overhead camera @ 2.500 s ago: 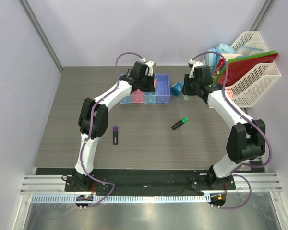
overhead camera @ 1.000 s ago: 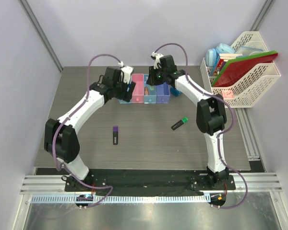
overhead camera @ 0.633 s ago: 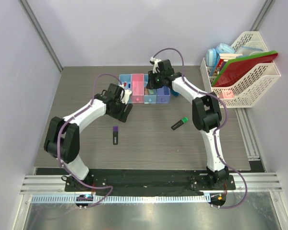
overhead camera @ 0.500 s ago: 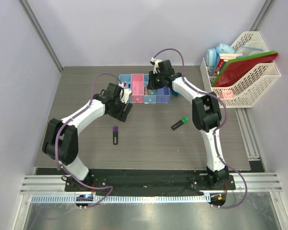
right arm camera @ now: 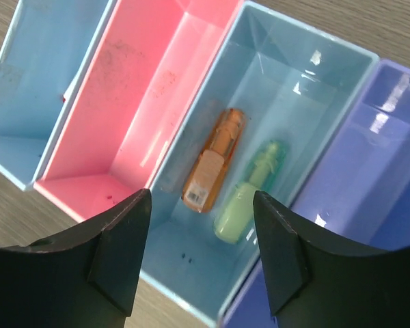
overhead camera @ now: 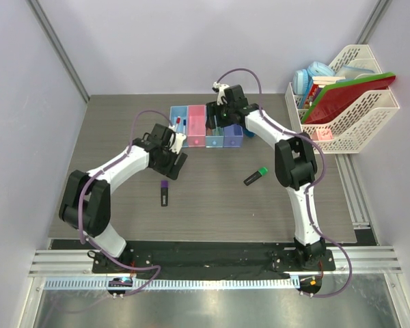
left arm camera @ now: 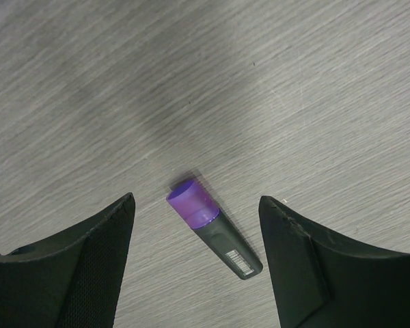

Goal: Sort the stationery into containers
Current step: Place the stationery in the storage box, then pick up the pen from the center of the board.

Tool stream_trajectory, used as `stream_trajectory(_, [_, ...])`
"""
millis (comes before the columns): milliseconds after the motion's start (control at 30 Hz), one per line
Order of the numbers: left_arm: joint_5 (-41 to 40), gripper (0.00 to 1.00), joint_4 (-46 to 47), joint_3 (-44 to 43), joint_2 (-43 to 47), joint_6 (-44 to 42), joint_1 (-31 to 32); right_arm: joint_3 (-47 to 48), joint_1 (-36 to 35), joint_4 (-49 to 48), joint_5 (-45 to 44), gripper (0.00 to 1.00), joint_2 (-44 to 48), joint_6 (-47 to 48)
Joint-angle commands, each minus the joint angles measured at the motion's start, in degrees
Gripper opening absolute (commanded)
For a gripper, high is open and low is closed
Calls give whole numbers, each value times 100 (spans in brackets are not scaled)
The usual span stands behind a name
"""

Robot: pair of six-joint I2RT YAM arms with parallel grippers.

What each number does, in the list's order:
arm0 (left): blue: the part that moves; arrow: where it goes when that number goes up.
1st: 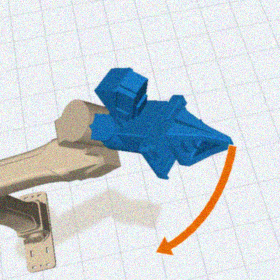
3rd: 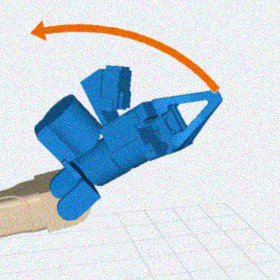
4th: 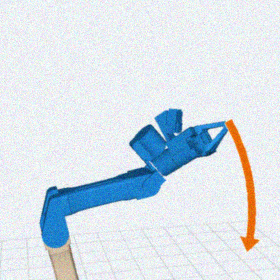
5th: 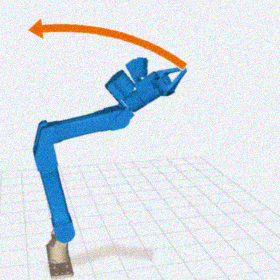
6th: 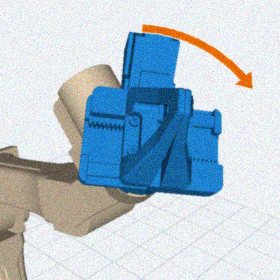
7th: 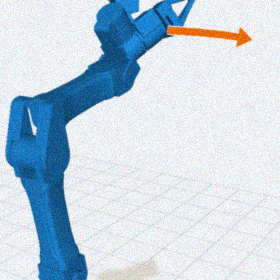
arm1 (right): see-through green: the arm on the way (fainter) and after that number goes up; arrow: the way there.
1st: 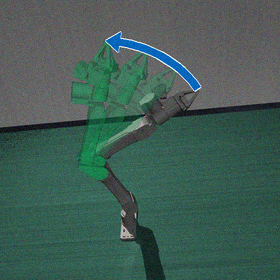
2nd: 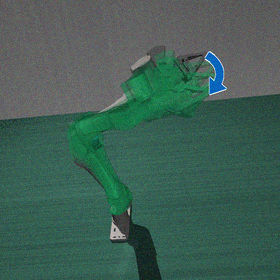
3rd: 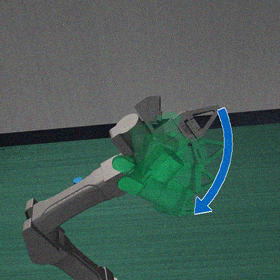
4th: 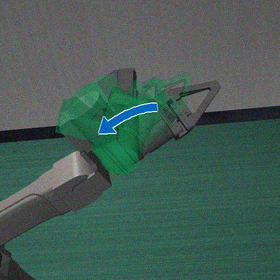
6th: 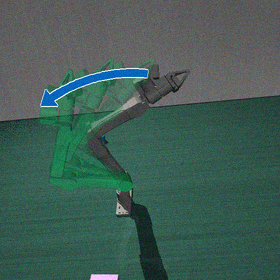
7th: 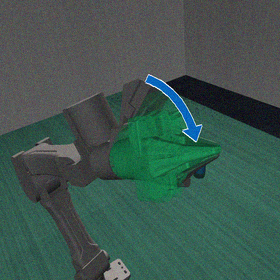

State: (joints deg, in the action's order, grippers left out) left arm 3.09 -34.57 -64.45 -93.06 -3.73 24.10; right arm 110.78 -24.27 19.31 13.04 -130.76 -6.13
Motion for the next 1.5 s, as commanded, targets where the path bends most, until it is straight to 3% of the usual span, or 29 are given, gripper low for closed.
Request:
stream_trajectory(0, [174, 73, 55, 169, -2, -32, 7, -328, 10, 99, -293, 67, 893, 138])
stream_trajectory(267, [192, 72, 108, 494, -274, 30, 7, -1049, 10, 793, -855, 67, 2150, 577])
stream_trajectory(567, [192, 70, 73, 512, -608, 153, 7, -3182, 36, 1171, -1277, 67, 3600, 1096])
stream_trajectory(633, [209, 67, 64, 521, -661, 162, 7, -3492, 45, 1189, -1277, 67, 3785, 1132])
stream_trajectory(767, [349, 45, -32, 494, -784, 171, 7, -4116, 72, 1425, -1277, 66, 3900, 1141])
stream_trajectory(933, [385, 25, -59, 468, -776, 153, 7, -4407, 89, 1725, -1277, 65, 4102, 1036])
stream_trajectory(1033, [420, 2, -76, 424, -749, 135, 7, -4460, 160, 1883, -1277, 65, 4181, 947])
stream_trajectory(1267, [525, 0, -217, -164, -530, 74, 7, -4653, 344, 1901, -1015, 65, 4059, 640])
stream_trajectory(1467, [640, 0, 20, -1464, -441, 188, -45, -4697, 695, 1796, -654, 64, 3734, 350])
